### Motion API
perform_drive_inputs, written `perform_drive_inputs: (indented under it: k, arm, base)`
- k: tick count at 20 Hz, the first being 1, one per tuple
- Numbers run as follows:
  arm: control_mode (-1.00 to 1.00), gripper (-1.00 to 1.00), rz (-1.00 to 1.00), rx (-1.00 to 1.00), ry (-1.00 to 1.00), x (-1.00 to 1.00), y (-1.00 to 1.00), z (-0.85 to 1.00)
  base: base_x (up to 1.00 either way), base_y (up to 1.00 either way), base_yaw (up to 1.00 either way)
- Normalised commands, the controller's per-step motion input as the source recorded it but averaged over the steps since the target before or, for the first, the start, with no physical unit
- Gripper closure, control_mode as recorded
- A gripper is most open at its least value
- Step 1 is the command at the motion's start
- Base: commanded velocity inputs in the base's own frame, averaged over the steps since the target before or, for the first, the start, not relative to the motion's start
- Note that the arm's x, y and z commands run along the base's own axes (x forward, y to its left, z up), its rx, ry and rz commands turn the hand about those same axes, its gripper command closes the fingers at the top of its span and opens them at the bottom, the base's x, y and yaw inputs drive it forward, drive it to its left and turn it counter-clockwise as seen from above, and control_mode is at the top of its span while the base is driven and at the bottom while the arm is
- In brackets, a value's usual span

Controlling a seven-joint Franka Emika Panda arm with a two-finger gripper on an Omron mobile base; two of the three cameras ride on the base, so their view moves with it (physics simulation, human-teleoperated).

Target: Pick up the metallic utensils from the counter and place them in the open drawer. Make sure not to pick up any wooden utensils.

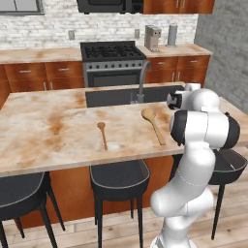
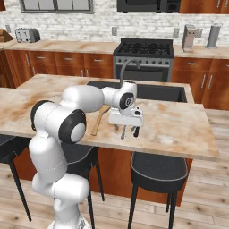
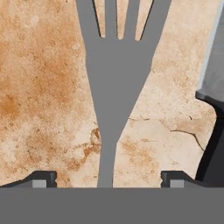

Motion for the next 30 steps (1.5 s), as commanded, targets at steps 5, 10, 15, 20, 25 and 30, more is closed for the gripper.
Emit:
perform_drive_inputs:
  k: [5,10,15,20,25,30]
  arm:
    - [-1.00,-1.00,0.00,0.00,0.00,0.00,0.00,-0.18]
    - [-1.00,1.00,0.00,0.00,0.00,-0.05,0.00,-0.29]
    - [-1.00,1.00,0.00,0.00,0.05,-0.01,0.00,-0.08]
    - [-1.00,1.00,0.00,0.00,0.06,0.00,0.00,-0.06]
    - [-1.00,1.00,0.00,0.00,0.00,-0.13,0.00,0.11]
    - [-1.00,1.00,0.00,0.06,-0.12,-0.49,0.00,0.77]
  base:
    - [0.00,0.00,0.00]
    - [0.00,0.00,0.00]
    - [0.00,0.00,0.00]
    - [0.00,0.00,0.00]
    - [0.00,0.00,0.00]
    - [0.00,0.00,0.00]
